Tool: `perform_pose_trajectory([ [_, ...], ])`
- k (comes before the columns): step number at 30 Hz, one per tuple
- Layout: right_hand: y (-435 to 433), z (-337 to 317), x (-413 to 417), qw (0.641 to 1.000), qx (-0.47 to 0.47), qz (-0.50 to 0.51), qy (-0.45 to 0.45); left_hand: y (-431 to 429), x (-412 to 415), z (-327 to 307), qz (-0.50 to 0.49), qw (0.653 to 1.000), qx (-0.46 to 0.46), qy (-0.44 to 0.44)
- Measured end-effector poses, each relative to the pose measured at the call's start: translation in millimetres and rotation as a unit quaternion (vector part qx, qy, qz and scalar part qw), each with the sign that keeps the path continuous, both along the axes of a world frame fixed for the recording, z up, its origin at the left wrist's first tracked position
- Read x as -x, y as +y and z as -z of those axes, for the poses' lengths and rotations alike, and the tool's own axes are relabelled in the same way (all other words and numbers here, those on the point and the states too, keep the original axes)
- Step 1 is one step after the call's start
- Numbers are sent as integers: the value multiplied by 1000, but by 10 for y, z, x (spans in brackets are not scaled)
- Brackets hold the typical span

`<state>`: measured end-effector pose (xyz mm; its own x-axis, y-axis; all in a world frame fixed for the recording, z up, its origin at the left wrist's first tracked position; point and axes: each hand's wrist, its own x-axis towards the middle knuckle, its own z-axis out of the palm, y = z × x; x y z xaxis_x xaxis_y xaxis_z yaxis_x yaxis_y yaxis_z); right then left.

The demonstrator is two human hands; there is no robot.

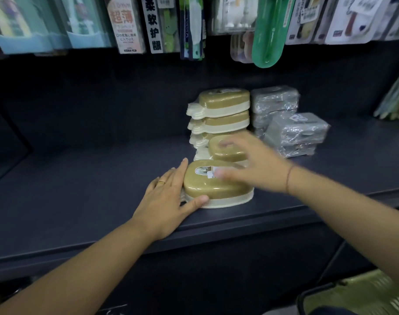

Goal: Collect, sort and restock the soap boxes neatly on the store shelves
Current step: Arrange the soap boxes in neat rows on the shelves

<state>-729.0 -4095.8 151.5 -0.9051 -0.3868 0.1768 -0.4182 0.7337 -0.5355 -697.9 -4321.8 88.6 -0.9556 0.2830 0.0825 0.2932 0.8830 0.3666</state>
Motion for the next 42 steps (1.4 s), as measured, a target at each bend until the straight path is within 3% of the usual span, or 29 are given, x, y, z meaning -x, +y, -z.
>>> perform_pose_trajectory([
  [4, -247, 262, -64, 991, -131, -8, -9, -42, -18, 16, -6, 1000, 17, -21],
  [10, -48, -18, -61, 994, -103, -14, -21, -373, -191, 22, -67, 987, 128, -64],
  [13, 122, -174, 98, 998, -54, 11, 21, -435, -245, 8, -65, 987, 134, -64],
  [16, 216, -145, 434, 993, -88, 50, 60, -410, -255, -23, -69, 987, 128, -70],
  [19, 216, -88, 691, 991, -123, 26, 54, -412, -258, -26, -69, 988, 122, -68],
  [28, 202, -24, 857, 992, -107, 37, 64, -429, -269, 7, -69, 993, 81, -54],
  [32, 92, -14, 691, 986, -117, 83, 83, -455, -312, 21, -85, 996, 21, 0],
  [34, -99, -1, 470, 987, -77, 93, 101, -528, -464, 22, -76, 995, -36, 53],
  [36, -430, 38, 88, 990, -5, 45, 130, -695, -787, 44, -54, 990, -75, 105],
  [39, -1095, 213, -726, 983, 56, -109, 137, -1156, -1517, 208, -22, 979, -85, 184],
  [42, -1734, 742, -1526, 956, 57, -287, 22, -1771, -2373, 570, -14, 978, -62, 197],
])
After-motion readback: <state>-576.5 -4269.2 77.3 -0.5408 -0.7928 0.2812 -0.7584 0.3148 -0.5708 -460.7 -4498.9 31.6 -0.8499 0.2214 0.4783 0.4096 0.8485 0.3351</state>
